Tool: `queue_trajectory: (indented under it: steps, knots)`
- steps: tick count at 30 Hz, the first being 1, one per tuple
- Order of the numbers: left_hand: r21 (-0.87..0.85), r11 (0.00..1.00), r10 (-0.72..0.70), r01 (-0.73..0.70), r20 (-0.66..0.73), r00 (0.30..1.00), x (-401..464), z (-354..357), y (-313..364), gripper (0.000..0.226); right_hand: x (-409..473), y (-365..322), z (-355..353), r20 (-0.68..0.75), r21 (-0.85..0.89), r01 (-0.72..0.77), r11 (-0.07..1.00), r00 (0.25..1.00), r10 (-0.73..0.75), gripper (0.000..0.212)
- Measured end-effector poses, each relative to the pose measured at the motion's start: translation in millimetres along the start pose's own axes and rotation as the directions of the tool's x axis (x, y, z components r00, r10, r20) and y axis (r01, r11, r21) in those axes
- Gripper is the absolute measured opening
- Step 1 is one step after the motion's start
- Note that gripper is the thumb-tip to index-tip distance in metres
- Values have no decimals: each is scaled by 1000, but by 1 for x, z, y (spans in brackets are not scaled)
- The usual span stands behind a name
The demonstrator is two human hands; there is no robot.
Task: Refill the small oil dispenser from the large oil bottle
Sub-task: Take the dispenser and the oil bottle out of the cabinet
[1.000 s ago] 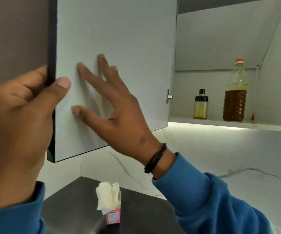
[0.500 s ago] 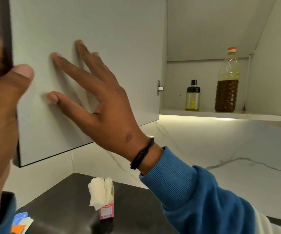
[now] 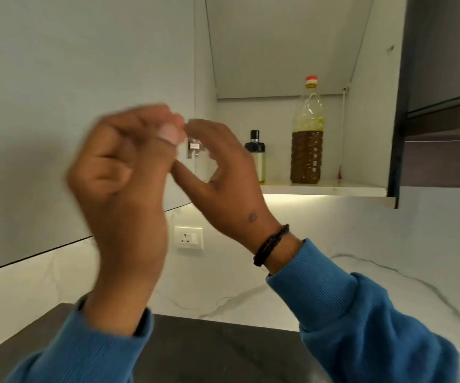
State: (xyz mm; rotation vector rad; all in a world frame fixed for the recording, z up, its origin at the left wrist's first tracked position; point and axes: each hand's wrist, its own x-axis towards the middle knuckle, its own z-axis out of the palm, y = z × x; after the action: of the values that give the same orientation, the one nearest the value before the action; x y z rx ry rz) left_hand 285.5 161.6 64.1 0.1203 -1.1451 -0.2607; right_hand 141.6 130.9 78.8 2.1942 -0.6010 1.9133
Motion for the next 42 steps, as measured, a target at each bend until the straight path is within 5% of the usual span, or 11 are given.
queue_trajectory:
  steps: [3,6,10,19,24,26,30,36,42]
  knots:
    - [-4,973,-231,231,-4,973,-15,76,-42,9,3,48,-29,17,-102,-121,987,992,124,45]
    - [83,865,-494,494,-24,869,-5,103,-113,13,6,94,-53,18,-140,-327,935,943,332,47]
    - [186,778,-606,600,-30,795,6,126,-188,29,8,148,-75,8,-83,-547,833,835,550,54]
    - [474,674,-651,566,20,759,52,138,-266,81,54,213,-81,73,-306,-509,805,830,553,62]
    - [567,590,-734,576,79,674,68,136,-281,96,73,225,-65,175,-412,-560,719,725,666,59]
    - [600,570,-744,561,88,662,67,135,-282,90,75,228,-60,185,-418,-589,692,690,700,54]
    - [574,591,-745,568,117,657,65,138,-274,21,78,242,-50,192,-339,-673,657,635,749,41]
    - [575,617,-699,537,86,710,62,134,-263,38,75,248,-50,152,-236,-697,677,661,734,17]
    - [533,692,-621,487,95,778,57,128,-226,31,70,222,-63,137,-132,-654,745,732,667,32]
